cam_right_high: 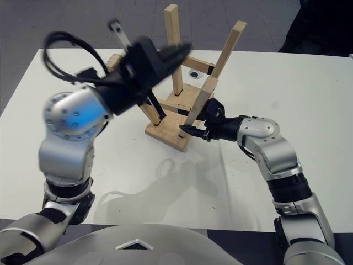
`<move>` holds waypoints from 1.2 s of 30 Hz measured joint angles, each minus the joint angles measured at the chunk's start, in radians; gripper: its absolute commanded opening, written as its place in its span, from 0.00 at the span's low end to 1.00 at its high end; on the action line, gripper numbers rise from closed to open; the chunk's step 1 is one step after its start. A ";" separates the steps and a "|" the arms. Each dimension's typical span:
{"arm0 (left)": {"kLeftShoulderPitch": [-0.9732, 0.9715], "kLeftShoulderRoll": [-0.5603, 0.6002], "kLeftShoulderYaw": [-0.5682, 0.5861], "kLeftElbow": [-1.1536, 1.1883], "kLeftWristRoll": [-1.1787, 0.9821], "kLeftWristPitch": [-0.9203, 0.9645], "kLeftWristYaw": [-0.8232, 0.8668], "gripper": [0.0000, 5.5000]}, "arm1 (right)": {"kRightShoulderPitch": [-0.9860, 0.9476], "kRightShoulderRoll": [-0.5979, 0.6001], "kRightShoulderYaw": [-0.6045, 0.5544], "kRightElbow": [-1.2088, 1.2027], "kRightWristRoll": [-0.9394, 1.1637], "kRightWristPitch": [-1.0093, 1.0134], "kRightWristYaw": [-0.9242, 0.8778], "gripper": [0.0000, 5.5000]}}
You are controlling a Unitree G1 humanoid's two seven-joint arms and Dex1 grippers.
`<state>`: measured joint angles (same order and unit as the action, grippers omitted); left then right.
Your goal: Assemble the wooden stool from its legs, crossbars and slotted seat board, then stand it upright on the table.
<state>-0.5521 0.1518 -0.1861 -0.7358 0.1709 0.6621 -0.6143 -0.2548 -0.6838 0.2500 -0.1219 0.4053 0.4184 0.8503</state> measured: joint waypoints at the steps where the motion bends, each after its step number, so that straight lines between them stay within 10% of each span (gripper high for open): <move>1: -0.063 0.036 0.098 -0.005 -0.011 -0.001 0.018 0.02 | -0.003 -0.003 -0.001 0.005 0.000 0.000 0.008 0.37; 8: 0.083 0.387 0.474 0.286 0.077 -0.180 0.130 0.02 | -0.046 -0.026 -0.005 0.084 0.000 -0.022 0.067 0.37; 14: 0.322 0.270 0.254 0.450 0.083 -0.204 0.168 0.02 | -0.072 -0.026 0.002 0.106 -0.004 -0.023 0.088 0.37; 21: 0.114 0.171 0.059 0.595 0.082 -0.281 0.187 0.02 | -0.076 -0.028 0.005 0.110 -0.006 -0.026 0.091 0.37; 36: 0.128 0.121 0.022 0.523 0.089 -0.254 0.222 0.02 | -0.204 -0.065 0.037 0.309 -0.007 -0.169 0.257 0.37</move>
<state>-0.4236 0.2723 -0.1642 -0.2128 0.2602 0.4084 -0.3920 -0.4592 -0.7492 0.2868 0.1870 0.3985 0.2498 1.1069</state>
